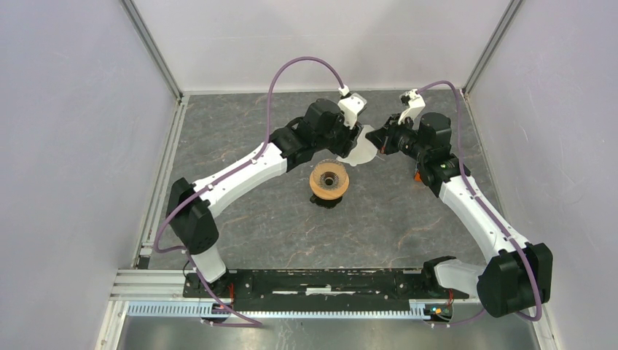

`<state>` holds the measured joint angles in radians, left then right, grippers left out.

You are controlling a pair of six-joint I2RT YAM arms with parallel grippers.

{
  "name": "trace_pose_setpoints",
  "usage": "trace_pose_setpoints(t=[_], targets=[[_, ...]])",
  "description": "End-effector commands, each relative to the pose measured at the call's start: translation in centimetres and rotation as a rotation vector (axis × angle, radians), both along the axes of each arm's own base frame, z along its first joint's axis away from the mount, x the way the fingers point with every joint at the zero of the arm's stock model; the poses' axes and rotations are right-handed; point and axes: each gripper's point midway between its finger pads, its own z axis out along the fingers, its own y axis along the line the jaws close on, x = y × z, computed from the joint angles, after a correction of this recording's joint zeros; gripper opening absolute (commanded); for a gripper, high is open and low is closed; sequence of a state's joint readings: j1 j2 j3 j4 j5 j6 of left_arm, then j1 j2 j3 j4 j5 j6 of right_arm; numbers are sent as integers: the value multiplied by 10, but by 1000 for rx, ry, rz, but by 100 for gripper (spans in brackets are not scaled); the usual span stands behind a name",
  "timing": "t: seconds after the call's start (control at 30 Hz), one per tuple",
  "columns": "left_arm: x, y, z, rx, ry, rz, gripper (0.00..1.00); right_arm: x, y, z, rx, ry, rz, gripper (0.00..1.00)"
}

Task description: Place the coffee filter in the dripper

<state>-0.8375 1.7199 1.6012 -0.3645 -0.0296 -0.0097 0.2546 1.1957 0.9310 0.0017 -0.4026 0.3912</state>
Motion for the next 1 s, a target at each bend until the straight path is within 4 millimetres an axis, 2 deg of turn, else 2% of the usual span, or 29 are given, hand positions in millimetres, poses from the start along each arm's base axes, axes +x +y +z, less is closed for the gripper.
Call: trace_pose_setpoints(t=[0.0, 0.37, 0.6, 0.83, 0.9, 0.97], targets=[[16, 2, 9, 42, -104, 11, 56, -1, 2, 11, -2, -42, 12, 0], [19, 9, 16, 98, -190, 18, 36, 0, -1, 5, -20, -33, 2, 0], [12, 5, 15, 154, -251, -2, 36, -1, 0, 6, -20, -36, 4, 0], [18, 9, 23, 163, -275, 55, 45, -1, -1, 5, -23, -35, 3, 0], [18, 10, 24, 161, -277, 63, 44, -1, -1, 3, -25, -34, 4, 0], [17, 9, 23, 158, -271, 55, 39, -1, -1, 3, -27, -36, 3, 0]])
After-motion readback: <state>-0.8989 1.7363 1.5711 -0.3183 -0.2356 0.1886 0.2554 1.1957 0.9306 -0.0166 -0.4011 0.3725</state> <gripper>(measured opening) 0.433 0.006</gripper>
